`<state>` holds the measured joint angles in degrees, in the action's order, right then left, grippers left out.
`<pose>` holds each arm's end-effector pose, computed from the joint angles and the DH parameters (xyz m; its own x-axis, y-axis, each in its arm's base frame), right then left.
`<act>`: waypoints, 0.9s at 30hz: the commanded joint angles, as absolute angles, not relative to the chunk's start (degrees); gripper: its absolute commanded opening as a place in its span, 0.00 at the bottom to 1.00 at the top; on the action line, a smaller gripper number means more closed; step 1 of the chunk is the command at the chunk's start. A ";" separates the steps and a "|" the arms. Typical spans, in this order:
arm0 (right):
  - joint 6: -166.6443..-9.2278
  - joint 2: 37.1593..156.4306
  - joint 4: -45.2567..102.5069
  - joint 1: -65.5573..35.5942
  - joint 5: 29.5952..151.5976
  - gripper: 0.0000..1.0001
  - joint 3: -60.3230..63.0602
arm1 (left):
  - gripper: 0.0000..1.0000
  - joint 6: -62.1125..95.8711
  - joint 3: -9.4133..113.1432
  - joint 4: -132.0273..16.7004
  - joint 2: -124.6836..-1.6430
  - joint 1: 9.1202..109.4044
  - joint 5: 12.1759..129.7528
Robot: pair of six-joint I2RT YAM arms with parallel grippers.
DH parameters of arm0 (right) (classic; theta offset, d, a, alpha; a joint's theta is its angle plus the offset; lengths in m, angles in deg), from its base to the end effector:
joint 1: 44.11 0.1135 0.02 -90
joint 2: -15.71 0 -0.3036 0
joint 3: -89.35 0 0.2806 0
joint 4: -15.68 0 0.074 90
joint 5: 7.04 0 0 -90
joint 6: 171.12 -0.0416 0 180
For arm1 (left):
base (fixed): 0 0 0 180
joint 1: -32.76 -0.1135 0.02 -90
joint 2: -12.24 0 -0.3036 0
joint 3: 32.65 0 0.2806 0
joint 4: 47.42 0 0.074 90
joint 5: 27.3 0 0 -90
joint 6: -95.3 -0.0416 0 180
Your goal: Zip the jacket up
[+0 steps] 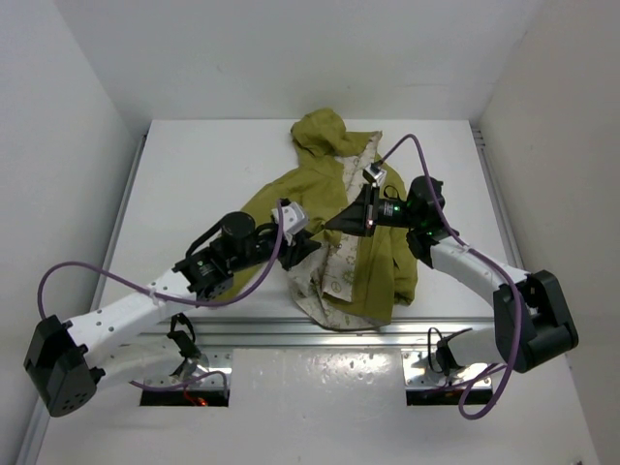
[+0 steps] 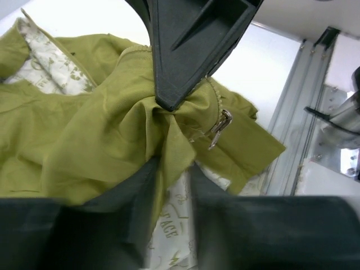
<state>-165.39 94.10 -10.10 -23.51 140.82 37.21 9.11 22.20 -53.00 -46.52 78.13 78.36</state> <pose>0.2747 0.1409 0.2860 -0.9756 0.1988 -0.0929 -0.0902 0.0228 0.9957 0.1711 -0.1894 0.3351 -0.1735 0.0847 -0.9812 0.8627 0.4937 -0.1099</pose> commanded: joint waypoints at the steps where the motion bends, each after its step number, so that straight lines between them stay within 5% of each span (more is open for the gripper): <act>1: -165.76 92.27 -11.08 -23.46 140.26 0.00 36.75 | 0.27 7.94 24.52 -52.03 -45.33 79.87 76.25; 4: -165.32 92.18 -10.55 -23.37 140.00 0.02 37.01 | 0.00 7.32 25.05 -52.03 -44.72 79.87 76.24; 13: -165.50 92.97 -9.06 -25.38 139.03 0.12 36.14 | 0.00 0.03 21.09 -56.33 -40.59 82.33 83.09; 19: -164.44 93.06 -10.64 -25.57 139.38 0.00 36.04 | 0.00 -4.36 19.34 -59.93 -38.12 82.86 83.62; 20: -164.27 93.06 -11.34 -25.65 139.38 0.00 36.05 | 0.09 -4.37 19.33 -59.94 -37.16 82.86 84.23; 21: -164.00 92.97 -11.78 -25.74 139.38 0.00 36.05 | 0.31 -3.59 19.33 -60.99 -37.15 82.86 84.24; 22: -163.92 92.80 -12.65 -25.65 139.56 0.00 36.13 | 0.59 -2.36 20.03 -61.69 -36.46 82.86 83.19; 23: -163.65 92.79 -13.53 -25.74 139.56 0.00 36.05 | 0.99 0.09 20.65 -61.70 -36.45 82.16 81.70; 27: -162.77 92.71 -15.74 -25.21 140.17 0.00 35.87 | 1.00 11.07 27.22 -64.95 -36.44 76.63 83.80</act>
